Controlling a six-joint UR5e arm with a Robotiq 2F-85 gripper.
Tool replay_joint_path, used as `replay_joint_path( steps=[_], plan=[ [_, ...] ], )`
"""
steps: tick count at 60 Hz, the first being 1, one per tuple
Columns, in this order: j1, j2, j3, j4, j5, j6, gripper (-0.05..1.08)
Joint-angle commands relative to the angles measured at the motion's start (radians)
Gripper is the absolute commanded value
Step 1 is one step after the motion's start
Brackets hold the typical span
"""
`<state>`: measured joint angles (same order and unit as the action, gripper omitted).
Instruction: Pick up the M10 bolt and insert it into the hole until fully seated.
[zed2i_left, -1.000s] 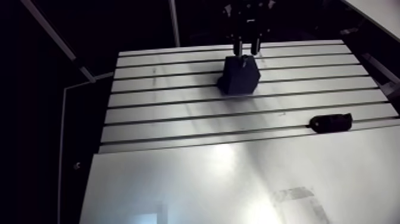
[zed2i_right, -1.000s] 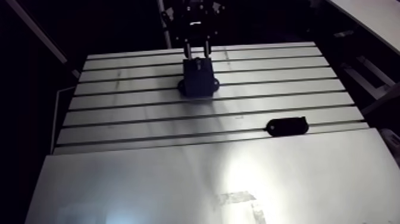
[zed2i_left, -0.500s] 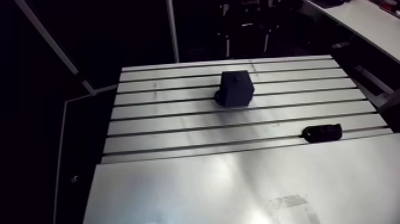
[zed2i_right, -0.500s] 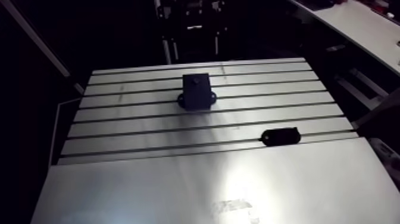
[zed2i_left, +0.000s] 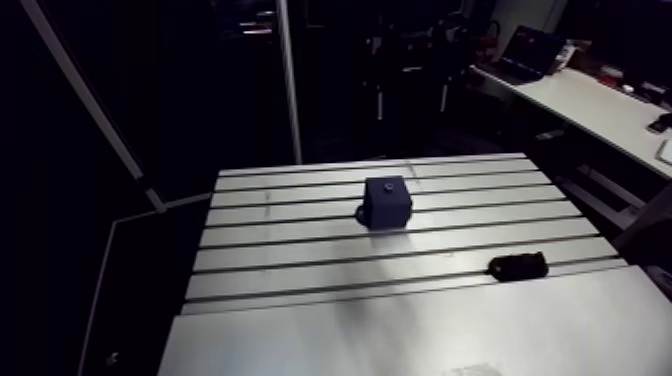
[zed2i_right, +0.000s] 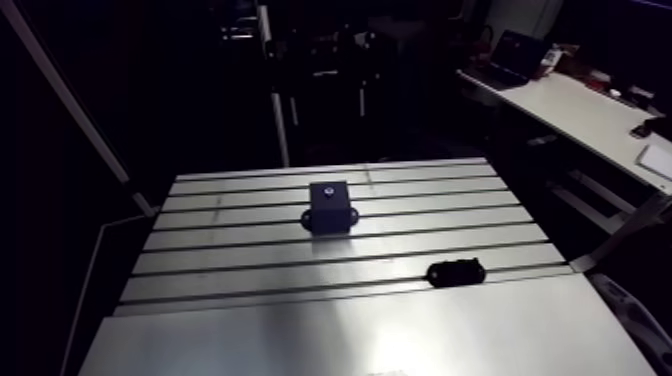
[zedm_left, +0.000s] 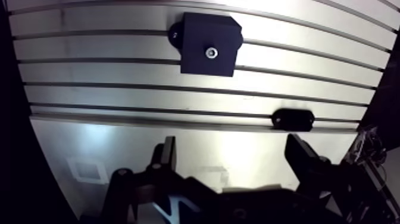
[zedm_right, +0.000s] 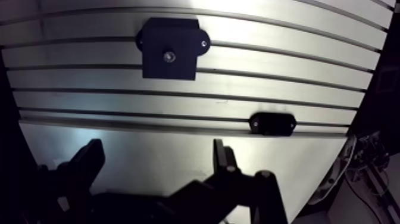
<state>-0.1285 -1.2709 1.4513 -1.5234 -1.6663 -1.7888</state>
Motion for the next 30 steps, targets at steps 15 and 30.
replay_joint_path(
  steps=[15,30],
  plan=[
    [-0.008,-0.254,0.09,0.027,0.027,0.009,0.01],
    [-0.013,-0.282,0.087,0.024,0.033,0.01,0.01]
  ],
)
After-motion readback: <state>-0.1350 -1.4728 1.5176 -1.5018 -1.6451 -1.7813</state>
